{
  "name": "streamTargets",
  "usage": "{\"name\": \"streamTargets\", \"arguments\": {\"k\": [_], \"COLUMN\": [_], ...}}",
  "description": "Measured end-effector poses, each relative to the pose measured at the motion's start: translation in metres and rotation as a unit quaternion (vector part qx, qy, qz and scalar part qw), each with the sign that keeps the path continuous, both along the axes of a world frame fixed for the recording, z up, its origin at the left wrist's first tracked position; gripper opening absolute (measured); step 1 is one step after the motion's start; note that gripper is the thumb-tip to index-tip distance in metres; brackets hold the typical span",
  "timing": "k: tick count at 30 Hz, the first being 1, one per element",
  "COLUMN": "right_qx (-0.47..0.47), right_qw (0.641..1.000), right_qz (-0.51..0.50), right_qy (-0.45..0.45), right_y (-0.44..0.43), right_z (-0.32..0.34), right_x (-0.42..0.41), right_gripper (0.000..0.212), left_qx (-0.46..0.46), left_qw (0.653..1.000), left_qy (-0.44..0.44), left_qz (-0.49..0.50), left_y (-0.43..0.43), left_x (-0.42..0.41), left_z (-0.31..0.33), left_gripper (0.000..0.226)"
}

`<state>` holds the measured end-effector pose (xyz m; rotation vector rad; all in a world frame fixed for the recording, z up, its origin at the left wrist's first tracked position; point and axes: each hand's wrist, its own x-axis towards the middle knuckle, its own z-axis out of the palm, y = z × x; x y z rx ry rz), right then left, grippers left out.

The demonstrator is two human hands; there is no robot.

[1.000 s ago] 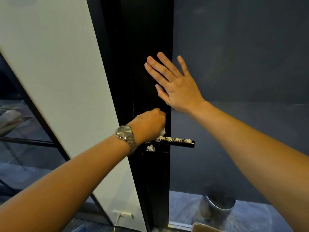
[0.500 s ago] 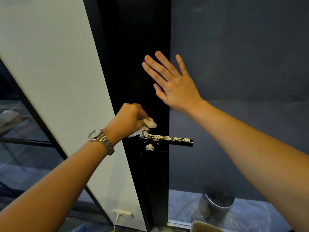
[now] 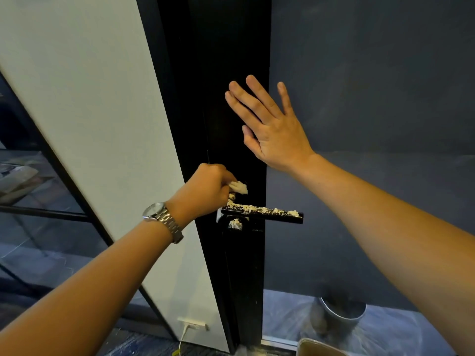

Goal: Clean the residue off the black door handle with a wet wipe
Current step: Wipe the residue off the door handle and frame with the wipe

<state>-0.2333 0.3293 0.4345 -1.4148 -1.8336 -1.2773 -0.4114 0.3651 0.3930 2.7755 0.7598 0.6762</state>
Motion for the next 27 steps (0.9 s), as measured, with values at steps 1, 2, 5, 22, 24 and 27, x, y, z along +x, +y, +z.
{"name": "streamTargets", "arguments": {"k": [1,2,5,22,24,27], "right_qx": [-0.001,-0.001,0.001,-0.002,-0.004,0.001], "right_qw": [1.000,1.000,1.000,1.000,1.000,1.000], "right_qz": [0.000,0.002,0.003,0.003,0.002,0.003], "right_qy": [0.000,0.000,0.001,0.001,0.002,0.003], "right_y": [0.000,0.000,0.000,-0.002,-0.002,0.000], "right_z": [0.000,-0.001,0.000,0.001,0.000,-0.002], "right_x": [0.000,0.000,0.000,-0.001,-0.001,-0.002], "right_gripper": [0.051,0.050,0.051,0.051,0.051,0.052], "left_qx": [0.005,0.006,-0.026,-0.073,-0.071,-0.071], "left_qw": [1.000,1.000,0.999,0.990,0.991,0.990], "left_qy": [0.018,0.029,0.047,0.073,0.032,-0.021], "left_qz": [-0.006,-0.008,-0.004,0.100,0.110,0.122], "left_y": [-0.004,-0.005,-0.004,-0.002,-0.003,-0.004], "left_x": [0.003,0.005,-0.001,-0.002,0.001,-0.001], "left_z": [0.002,0.004,0.009,0.010,0.002,-0.007], "left_gripper": [0.025,0.026,0.031,0.012,0.016,0.017]}}
